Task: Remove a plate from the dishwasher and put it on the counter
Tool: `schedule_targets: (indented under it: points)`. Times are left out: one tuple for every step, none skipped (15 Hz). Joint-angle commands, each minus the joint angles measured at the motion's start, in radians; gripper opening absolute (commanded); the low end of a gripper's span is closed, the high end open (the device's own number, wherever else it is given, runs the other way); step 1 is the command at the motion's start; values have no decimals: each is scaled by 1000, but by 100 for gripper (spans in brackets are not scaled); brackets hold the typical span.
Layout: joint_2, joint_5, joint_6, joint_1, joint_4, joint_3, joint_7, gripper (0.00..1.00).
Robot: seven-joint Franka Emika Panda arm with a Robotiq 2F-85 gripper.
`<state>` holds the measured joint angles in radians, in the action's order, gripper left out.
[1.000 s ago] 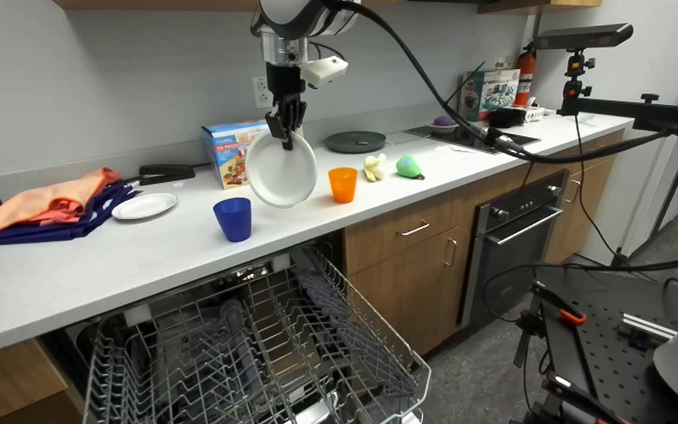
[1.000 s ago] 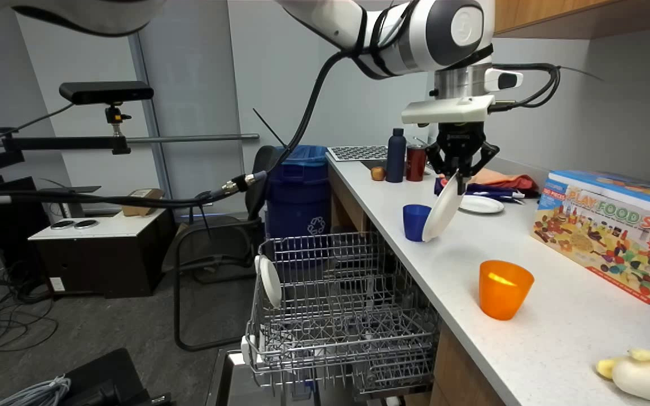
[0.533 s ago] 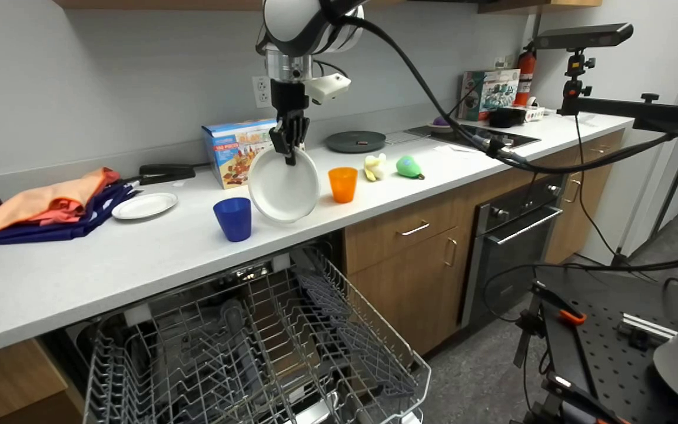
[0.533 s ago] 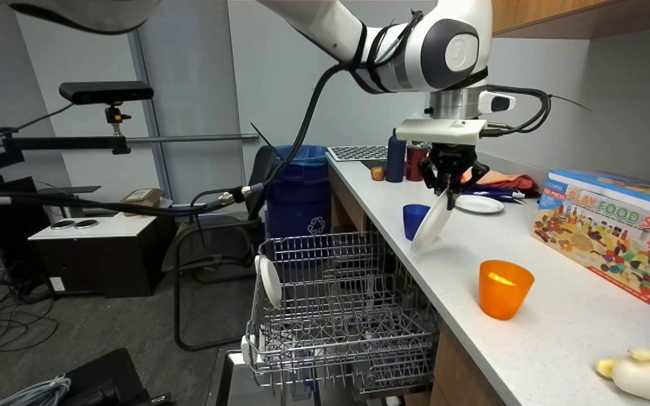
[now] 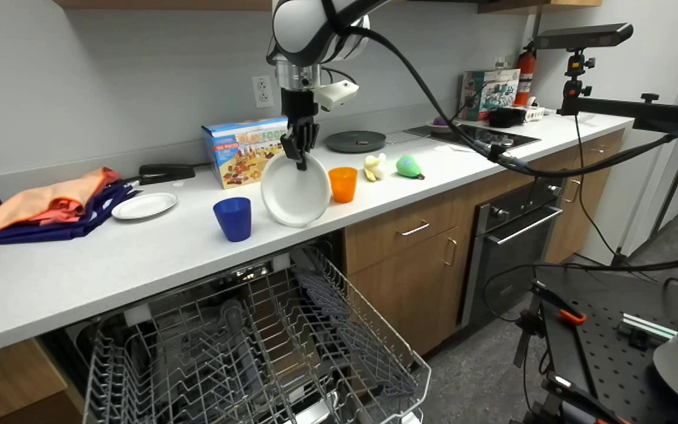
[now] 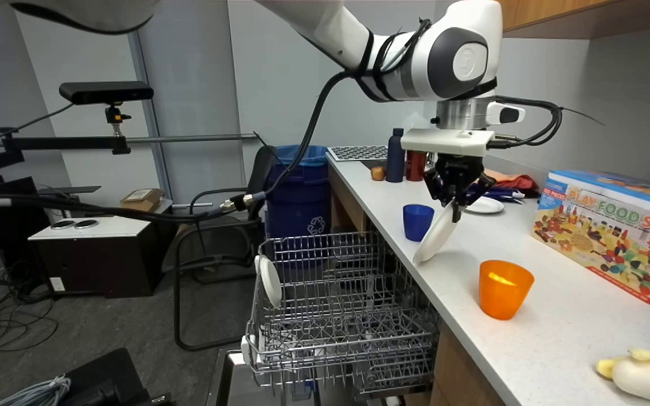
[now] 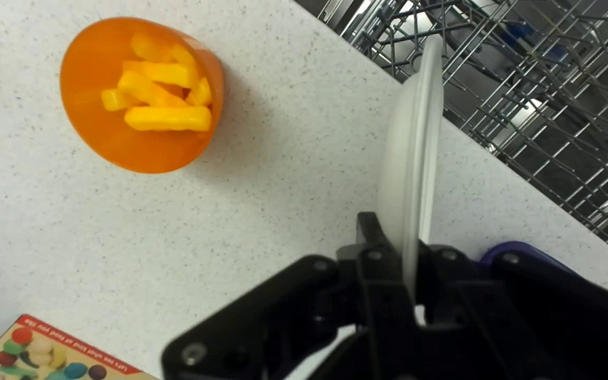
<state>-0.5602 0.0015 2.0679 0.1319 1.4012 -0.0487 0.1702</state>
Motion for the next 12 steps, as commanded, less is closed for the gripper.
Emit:
schedule_targets:
  points:
    - [14, -6, 21, 2, 20, -8, -21, 2]
    - [12, -8, 24, 1, 20, -9, -24, 2]
    - [9, -8, 31, 0, 19, -10, -33, 2]
    - [7, -10, 34, -3, 19, -12, -43, 2]
    - [5, -15, 42, -6, 20, -15, -56, 2]
    - [3, -19, 51, -9, 21, -18, -71, 2]
    - [1, -20, 58, -10, 21, -19, -88, 2]
    - [0, -21, 62, -11, 22, -20, -100, 2]
    - [0, -23, 69, -12, 23, -21, -113, 23]
    - [-1, -24, 70, -14, 23, -22, -124, 33]
    - [-3, -26, 72, -15, 22, -23, -134, 39]
    - [-5, -29, 73, -17, 20, -25, -146, 46]
